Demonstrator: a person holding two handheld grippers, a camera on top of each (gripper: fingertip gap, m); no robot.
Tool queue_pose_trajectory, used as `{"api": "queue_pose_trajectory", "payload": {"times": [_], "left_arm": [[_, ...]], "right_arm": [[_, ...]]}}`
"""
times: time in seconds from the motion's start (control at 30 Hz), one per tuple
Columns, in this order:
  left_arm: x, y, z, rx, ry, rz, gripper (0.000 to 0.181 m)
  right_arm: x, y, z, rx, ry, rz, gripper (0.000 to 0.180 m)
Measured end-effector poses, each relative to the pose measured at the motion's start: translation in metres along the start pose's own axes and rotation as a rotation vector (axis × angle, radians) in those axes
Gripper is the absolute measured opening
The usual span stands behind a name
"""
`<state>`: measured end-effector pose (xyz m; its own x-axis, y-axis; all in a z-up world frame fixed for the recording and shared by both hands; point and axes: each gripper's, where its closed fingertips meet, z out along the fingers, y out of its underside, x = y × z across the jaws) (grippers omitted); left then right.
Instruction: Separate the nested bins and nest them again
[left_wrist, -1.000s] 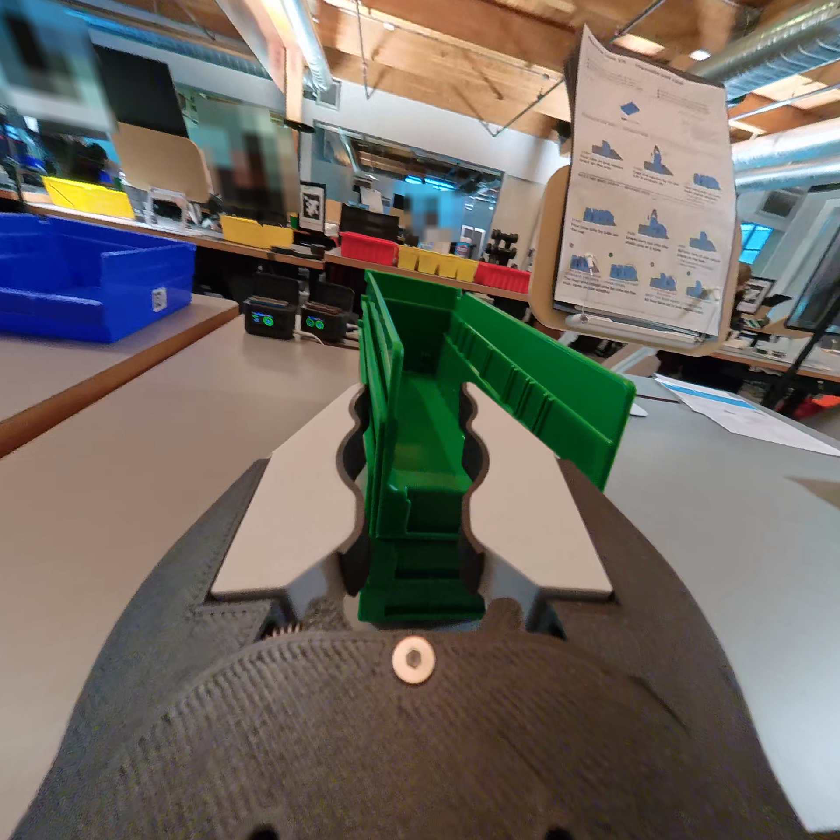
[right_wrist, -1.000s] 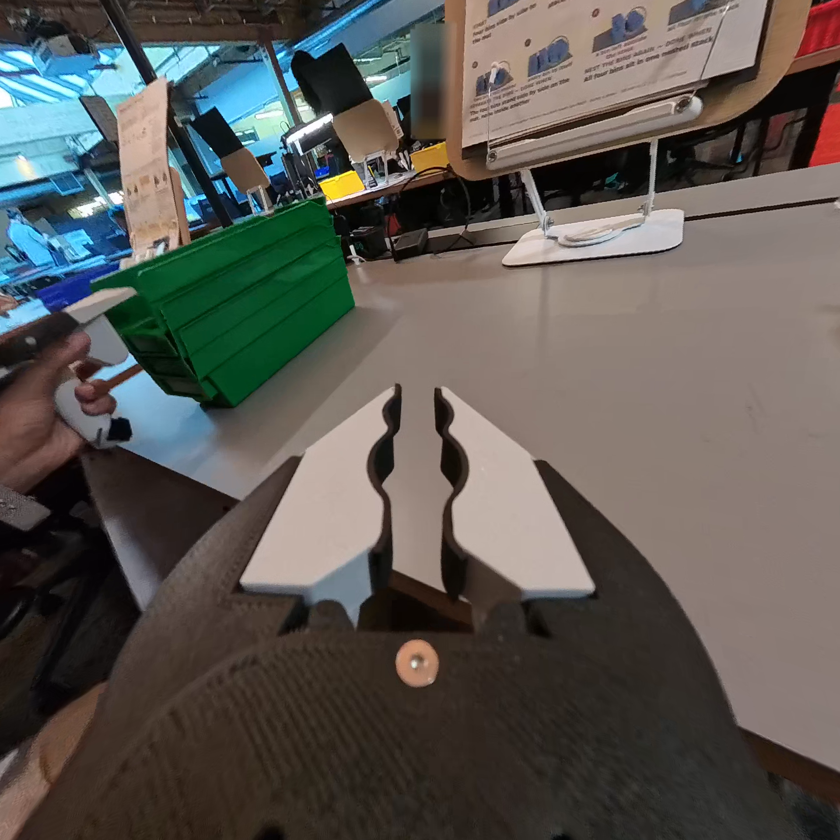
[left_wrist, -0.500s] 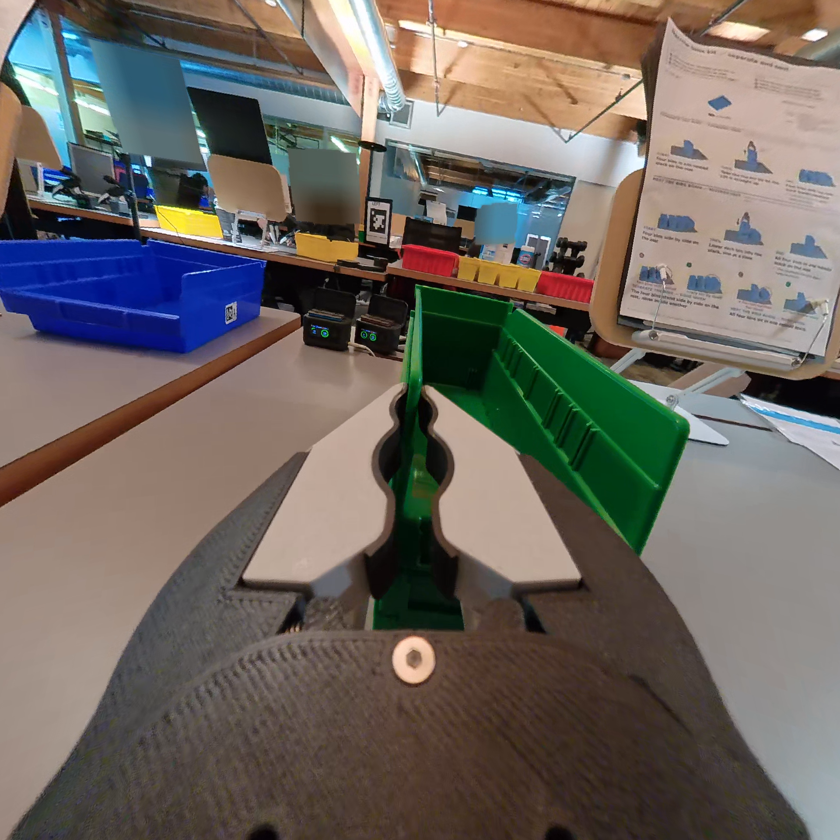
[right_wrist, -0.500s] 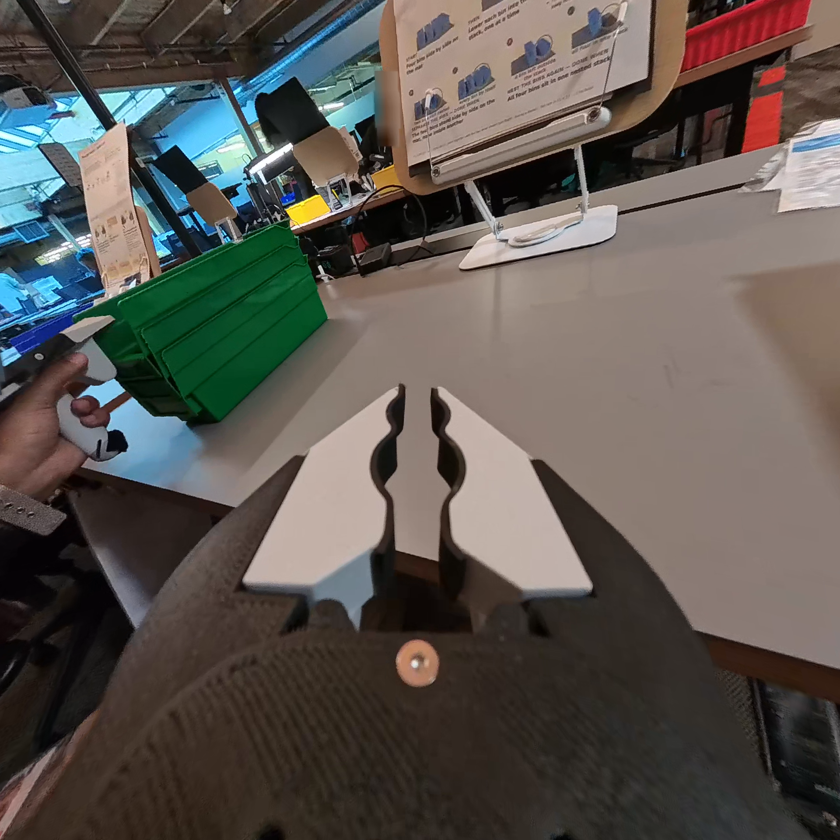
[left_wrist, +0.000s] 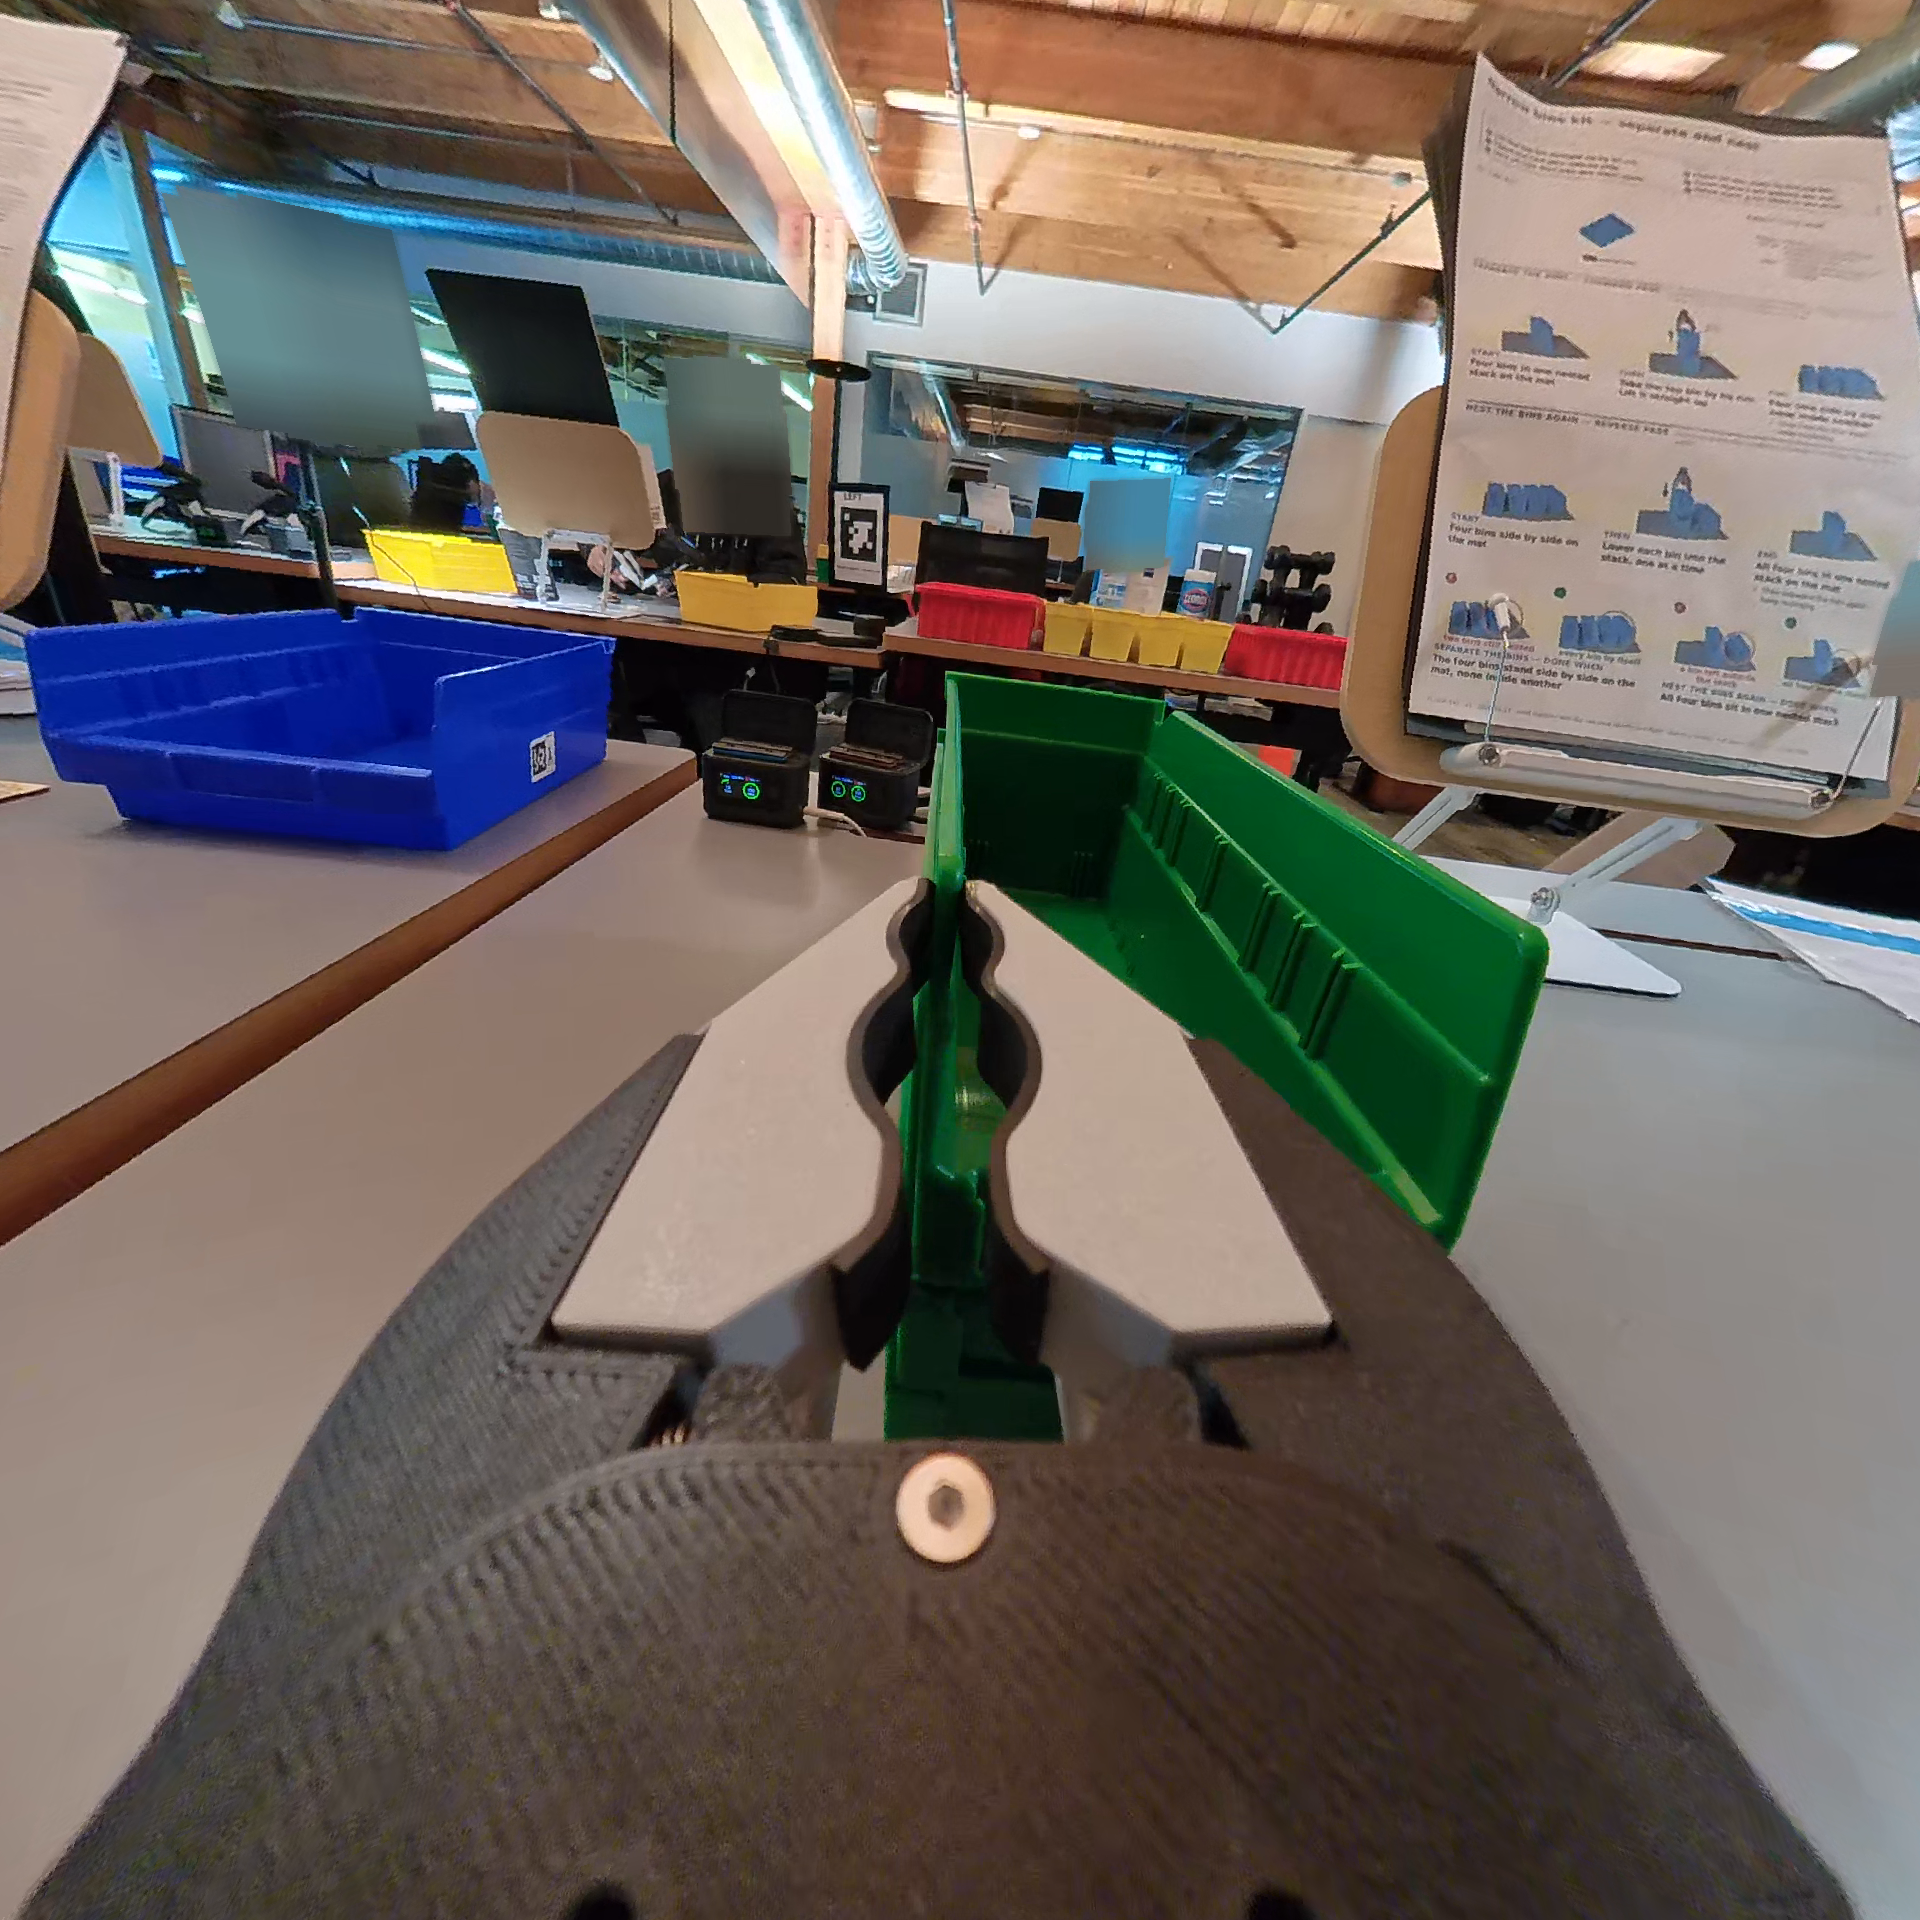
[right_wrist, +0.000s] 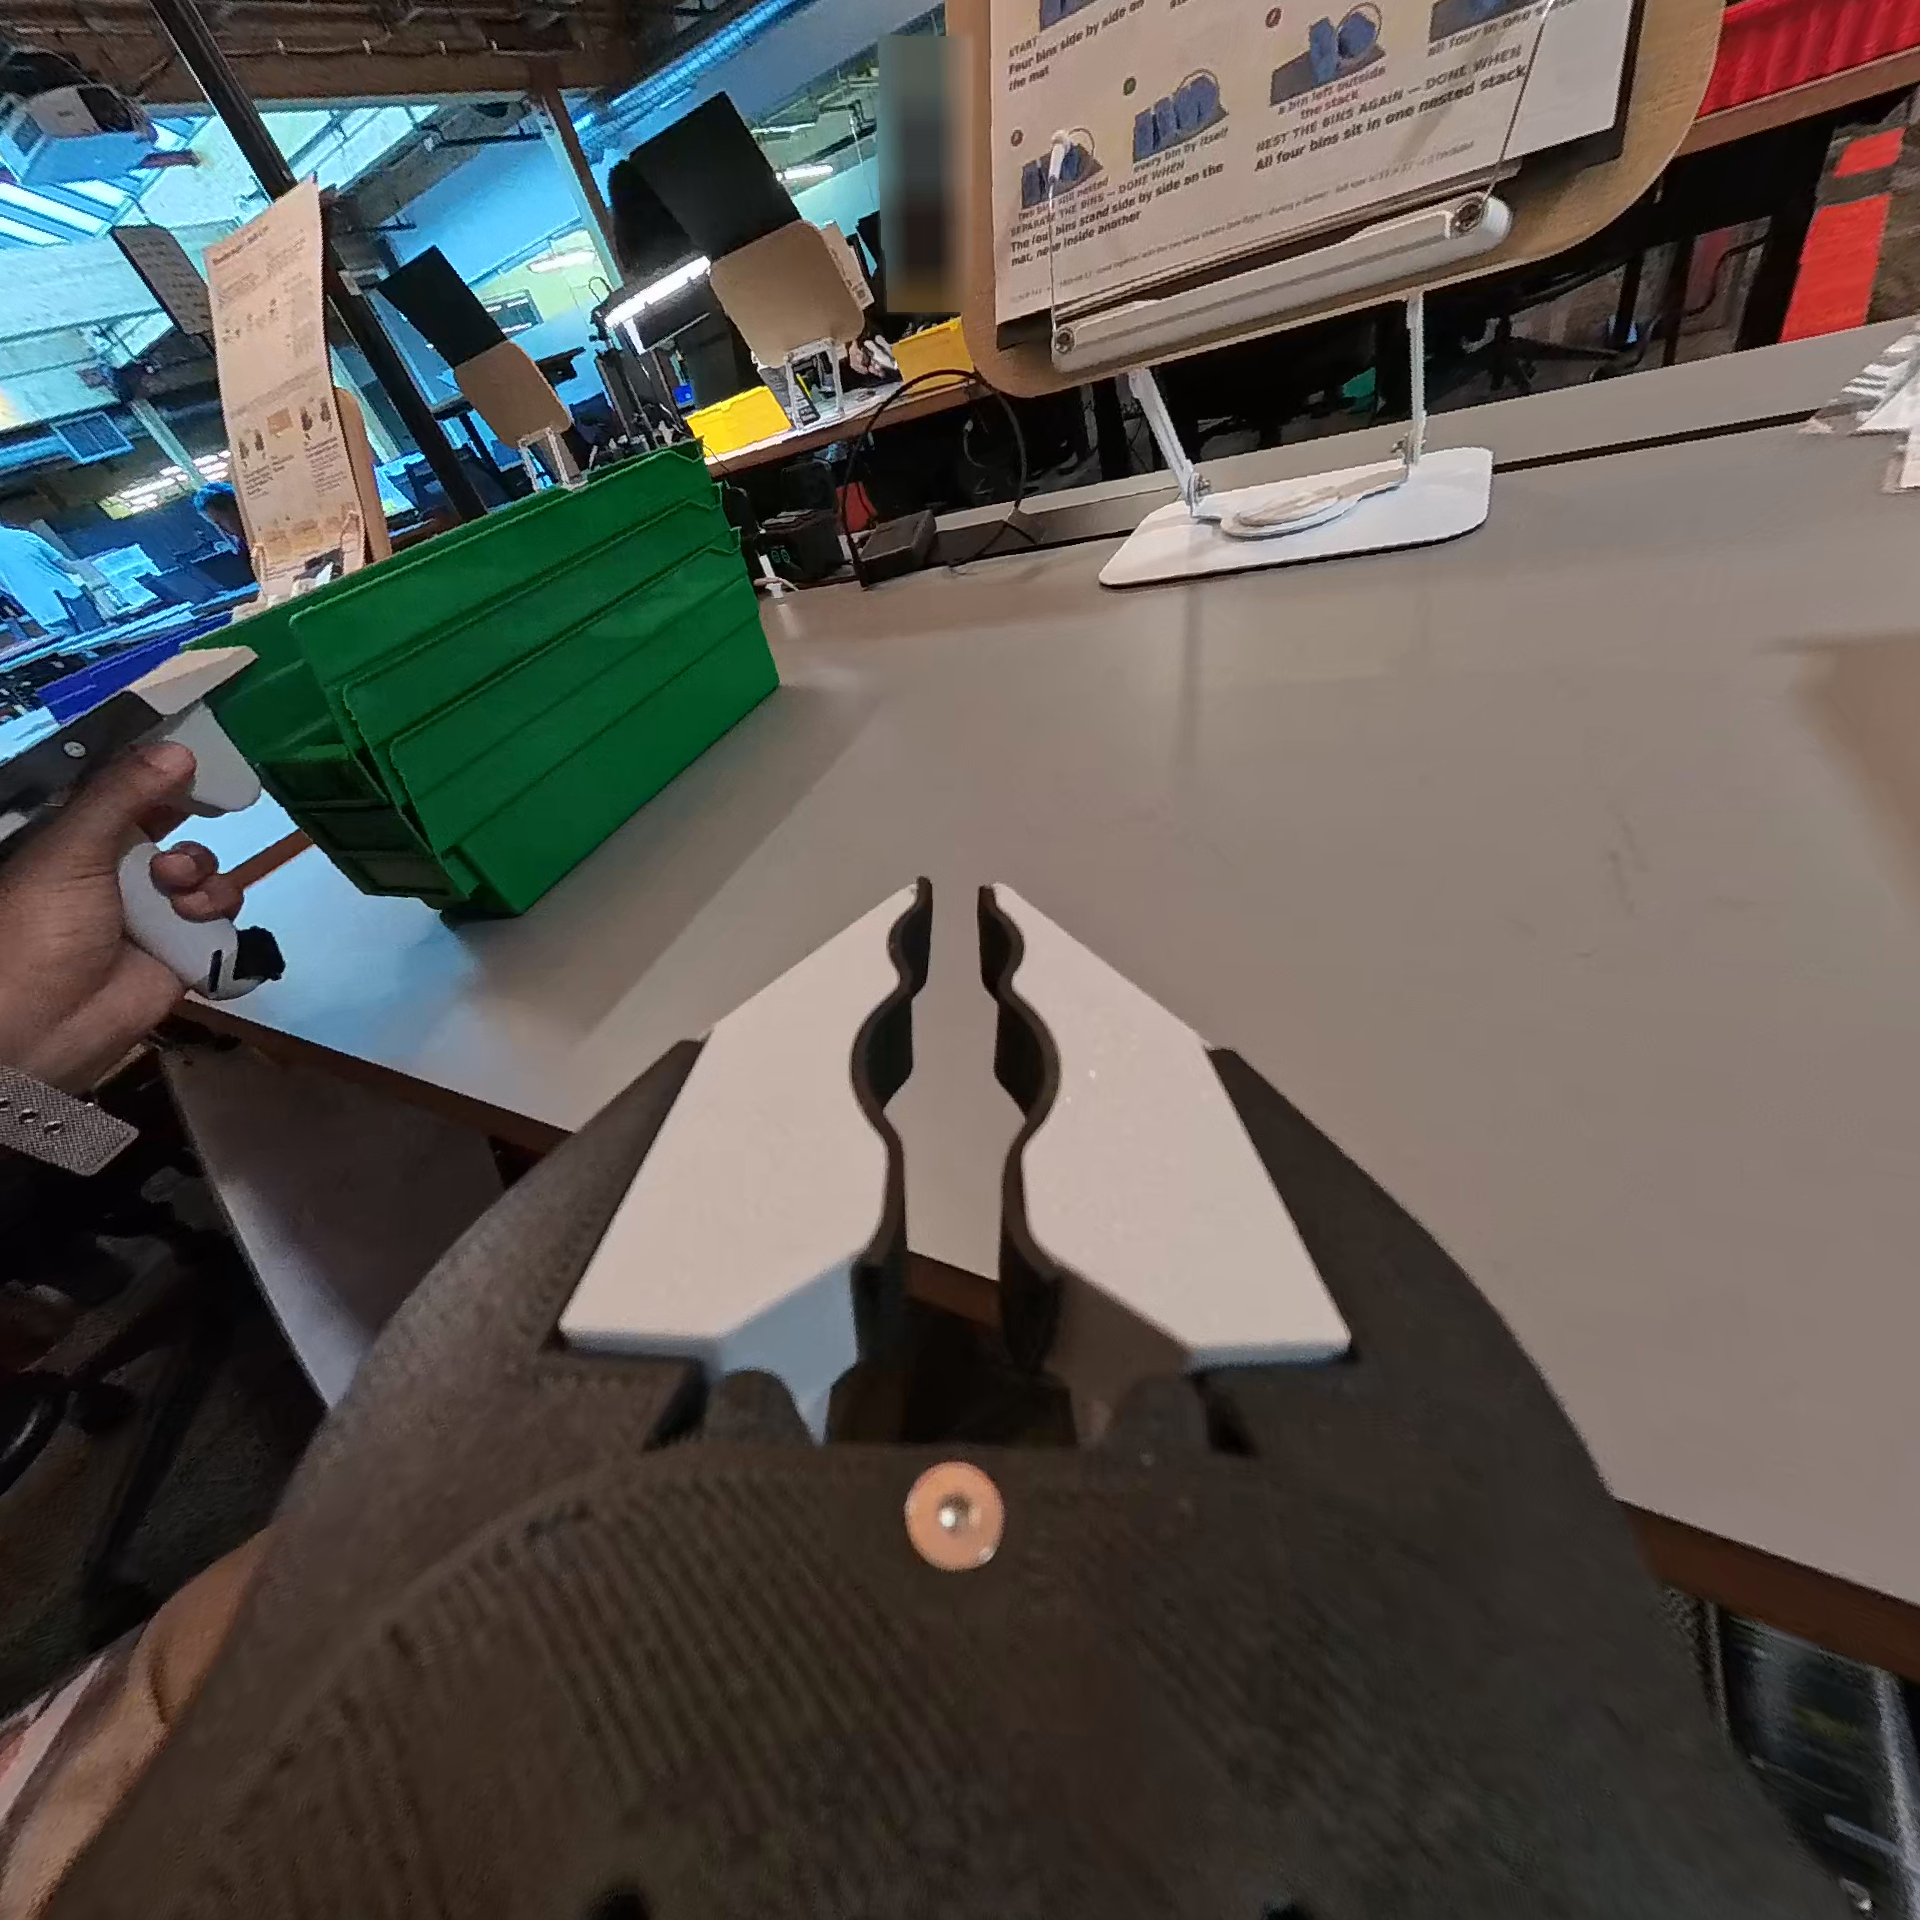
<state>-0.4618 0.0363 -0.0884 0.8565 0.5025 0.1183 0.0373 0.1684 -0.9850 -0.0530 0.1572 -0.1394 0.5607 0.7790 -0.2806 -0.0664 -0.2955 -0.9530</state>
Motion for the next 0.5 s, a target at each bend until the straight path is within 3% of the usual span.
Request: {"api": "queue_pose_trajectory", "payload": {"times": [0.5], "left_arm": [[-0.007,-0.023,-0.006,0.069,0.042,-0.123,0.000]], "right_arm": [[0.001,0.002,0.001,-0.011,0.000,0.017,0.007]]}}
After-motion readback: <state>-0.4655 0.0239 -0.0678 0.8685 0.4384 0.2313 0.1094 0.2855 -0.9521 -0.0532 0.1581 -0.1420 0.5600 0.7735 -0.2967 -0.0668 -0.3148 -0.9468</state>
